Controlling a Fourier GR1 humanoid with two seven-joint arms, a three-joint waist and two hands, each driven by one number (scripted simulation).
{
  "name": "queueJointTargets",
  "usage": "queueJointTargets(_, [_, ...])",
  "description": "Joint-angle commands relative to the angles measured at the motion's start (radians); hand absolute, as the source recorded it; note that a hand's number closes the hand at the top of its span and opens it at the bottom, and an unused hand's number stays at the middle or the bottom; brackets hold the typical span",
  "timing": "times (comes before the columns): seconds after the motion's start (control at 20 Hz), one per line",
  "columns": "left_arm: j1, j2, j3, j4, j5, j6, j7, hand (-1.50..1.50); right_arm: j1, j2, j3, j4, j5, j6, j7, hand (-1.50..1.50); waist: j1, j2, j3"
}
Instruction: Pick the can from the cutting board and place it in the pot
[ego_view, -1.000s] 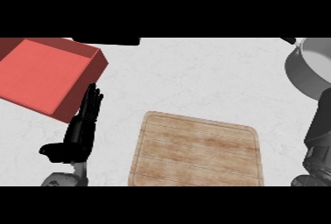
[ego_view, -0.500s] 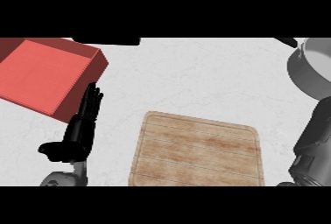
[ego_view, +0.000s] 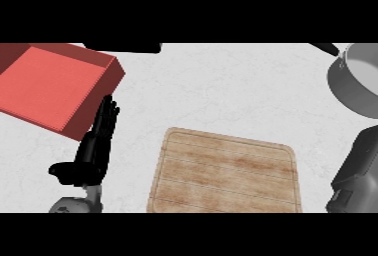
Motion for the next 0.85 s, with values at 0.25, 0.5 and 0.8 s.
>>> queueJointTargets(0.25, [-0.004,0.003,0.022,0.030,0.019,-0.025,-0.022,0.00,0.015,0.000,0.025,0.001,0.035,-0.113,0.208,-1.50,0.001,-0.006,-0.001])
queueJointTargets(0.5, [0.015,0.007,0.010,0.029,0.005,-0.026,-0.023,0.00,0.069,0.000,0.012,-0.075,0.022,-0.155,0.200,-1.50,0.003,-0.012,-0.002])
queueJointTargets(0.8, [0.021,0.015,0.016,0.026,0.013,-0.039,-0.025,0.00,0.094,0.000,-0.027,-0.152,0.025,-0.150,0.191,-1.50,0.011,-0.011,-0.003])
